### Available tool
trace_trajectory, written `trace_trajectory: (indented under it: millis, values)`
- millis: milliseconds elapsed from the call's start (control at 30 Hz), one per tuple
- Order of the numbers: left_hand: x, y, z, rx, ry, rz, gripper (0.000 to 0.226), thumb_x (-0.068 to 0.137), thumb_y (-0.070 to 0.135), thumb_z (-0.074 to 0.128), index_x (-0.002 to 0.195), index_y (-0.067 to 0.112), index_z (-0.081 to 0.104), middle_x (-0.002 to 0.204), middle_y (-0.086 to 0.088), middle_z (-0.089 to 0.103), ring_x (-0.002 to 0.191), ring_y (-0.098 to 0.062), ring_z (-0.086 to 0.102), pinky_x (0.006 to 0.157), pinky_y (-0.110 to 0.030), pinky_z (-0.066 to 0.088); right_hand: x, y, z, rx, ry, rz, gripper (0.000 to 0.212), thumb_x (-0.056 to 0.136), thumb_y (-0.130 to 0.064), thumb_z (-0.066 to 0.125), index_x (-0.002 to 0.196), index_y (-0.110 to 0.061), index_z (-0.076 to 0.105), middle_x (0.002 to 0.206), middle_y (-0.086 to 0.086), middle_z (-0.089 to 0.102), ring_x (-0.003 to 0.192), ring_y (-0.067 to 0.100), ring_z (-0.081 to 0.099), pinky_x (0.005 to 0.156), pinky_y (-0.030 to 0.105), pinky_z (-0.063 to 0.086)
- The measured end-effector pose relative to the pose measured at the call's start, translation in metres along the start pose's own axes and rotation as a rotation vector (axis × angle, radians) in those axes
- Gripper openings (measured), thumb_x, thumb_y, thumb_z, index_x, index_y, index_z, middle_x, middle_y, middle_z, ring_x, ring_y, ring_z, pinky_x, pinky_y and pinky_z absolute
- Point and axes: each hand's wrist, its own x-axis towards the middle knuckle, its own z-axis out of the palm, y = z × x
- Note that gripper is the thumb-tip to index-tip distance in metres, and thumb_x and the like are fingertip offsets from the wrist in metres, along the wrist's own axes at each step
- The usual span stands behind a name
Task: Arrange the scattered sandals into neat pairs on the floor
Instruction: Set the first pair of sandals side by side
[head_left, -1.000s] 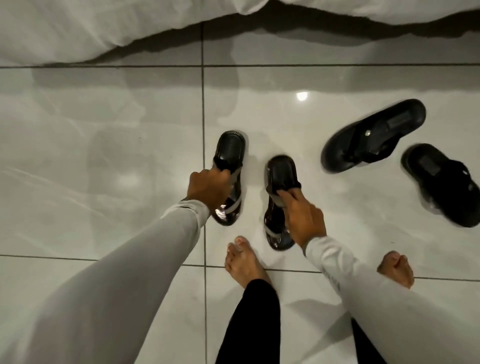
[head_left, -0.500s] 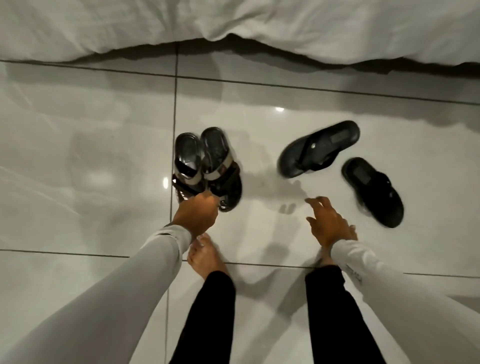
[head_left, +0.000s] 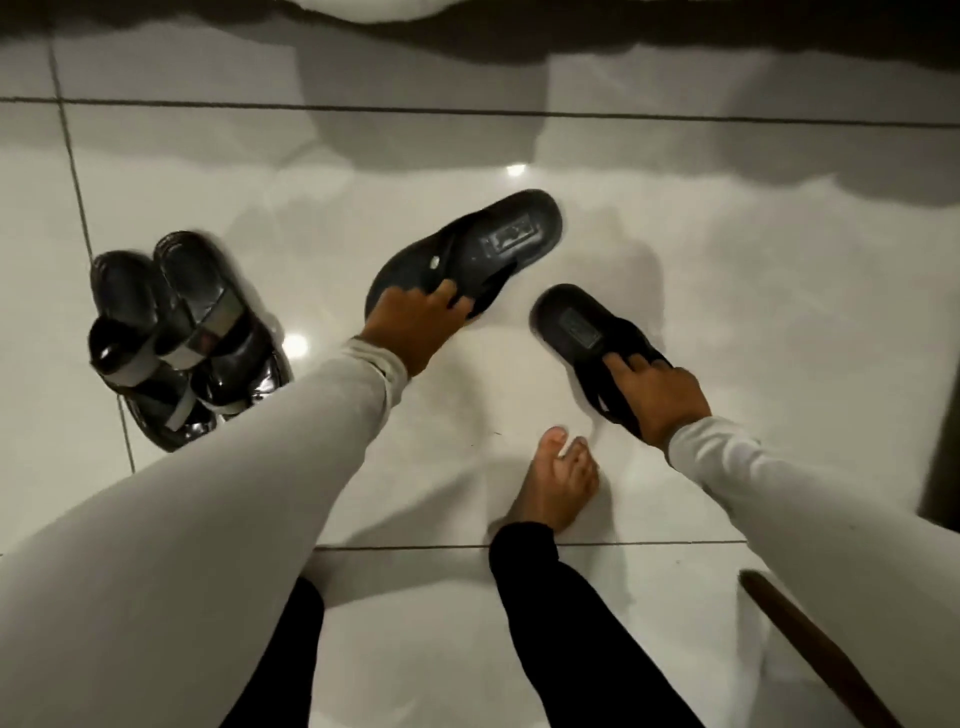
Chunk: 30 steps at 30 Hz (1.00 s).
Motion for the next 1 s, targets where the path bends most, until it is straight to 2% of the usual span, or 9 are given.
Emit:
trace_trajectory:
  millis: [67,133,200,267,433,567,767,900,1000]
  values:
    - [0.010,-0.001,-0.005,0.008,-0.152,-0.042,0.052,0.096,0.006,0.052,0.145,0.021,0.043,0.141,-0.010,0.051,0.112,-0.036,0.065,0.085,-0.042,0.053,-0.002,0.009,-0.003,0.038,-0.003,-0.046,0.047,0.085,-0.033,0.066,0.128,-0.018,0.053,0.119,0.009,0.065,0.104,0.035,0.067,0.080,0.039,0.055]
    - [0.008,0.003,-0.009,-0.035,-0.221,-0.068,0.035,0.099,0.013,0.051,0.133,0.020,0.055,0.131,-0.009,0.061,0.116,-0.035,0.063,0.092,-0.042,0.054,-0.009,0.017,-0.012,0.140,-0.004,-0.066,0.041,0.083,-0.025,0.067,0.122,-0.016,0.057,0.116,0.011,0.065,0.104,0.038,0.066,0.078,0.040,0.054]
    - [-0.003,0.013,-0.013,-0.088,-0.215,-0.058,0.028,0.100,0.020,0.048,0.127,0.021,0.058,0.128,-0.008,0.063,0.118,-0.034,0.062,0.098,-0.044,0.052,-0.015,0.022,-0.025,0.229,0.010,-0.083,0.033,0.086,-0.015,0.063,0.119,-0.014,0.057,0.117,0.014,0.060,0.104,0.039,0.063,0.079,0.041,0.054]
    - [-0.009,0.028,-0.023,-0.230,-0.158,-0.060,0.028,0.096,0.019,0.052,0.123,0.020,0.059,0.123,-0.009,0.066,0.110,-0.038,0.065,0.093,-0.046,0.055,-0.018,0.023,-0.040,0.343,0.066,-0.068,0.026,0.090,-0.008,0.056,0.115,-0.013,0.060,0.116,0.015,0.059,0.100,0.037,0.061,0.079,0.041,0.055]
    - [0.013,0.069,-0.059,-0.476,-0.087,-0.093,0.038,0.092,0.024,0.059,0.128,0.021,0.049,0.123,-0.011,0.064,0.106,-0.042,0.065,0.083,-0.050,0.054,-0.016,0.028,-0.071,0.627,0.112,0.032,0.031,0.090,-0.002,0.054,0.116,-0.019,0.060,0.116,0.011,0.054,0.086,0.026,0.065,0.078,0.037,0.053]
    - [0.052,0.098,-0.071,-0.601,-0.005,-0.158,0.037,0.095,0.025,0.054,0.130,0.019,0.046,0.121,-0.014,0.063,0.103,-0.044,0.065,0.083,-0.052,0.054,0.000,0.051,-0.083,0.563,0.111,0.017,0.036,0.090,-0.002,0.058,0.122,-0.019,0.058,0.122,0.015,0.055,0.097,0.038,0.066,0.085,0.044,0.057]
    - [0.109,0.134,-0.084,-0.731,0.031,-0.147,0.037,0.097,0.017,0.052,0.134,0.015,0.049,0.124,-0.019,0.062,0.108,-0.047,0.063,0.094,-0.056,0.055,0.030,0.120,-0.077,0.418,0.054,-0.082,0.030,0.091,-0.011,0.058,0.121,-0.015,0.059,0.127,0.018,0.056,0.101,0.040,0.064,0.083,0.035,0.050]
    - [0.138,0.171,-0.091,-0.777,0.003,-0.155,0.038,0.096,0.016,0.052,0.134,0.015,0.051,0.126,-0.021,0.063,0.112,-0.046,0.062,0.096,-0.053,0.053,0.041,0.158,-0.073,0.376,0.088,-0.066,0.029,0.089,-0.010,0.059,0.117,-0.014,0.060,0.125,0.017,0.052,0.098,0.043,0.063,0.083,0.046,0.056]
    - [0.158,0.192,-0.100,-0.827,0.036,-0.178,0.037,0.094,0.011,0.053,0.131,0.009,0.053,0.124,-0.023,0.064,0.111,-0.046,0.063,0.095,-0.054,0.053,0.048,0.183,-0.067,0.371,0.083,-0.098,0.027,0.090,-0.006,0.057,0.116,-0.013,0.061,0.125,0.017,0.053,0.100,0.039,0.062,0.082,0.042,0.055]
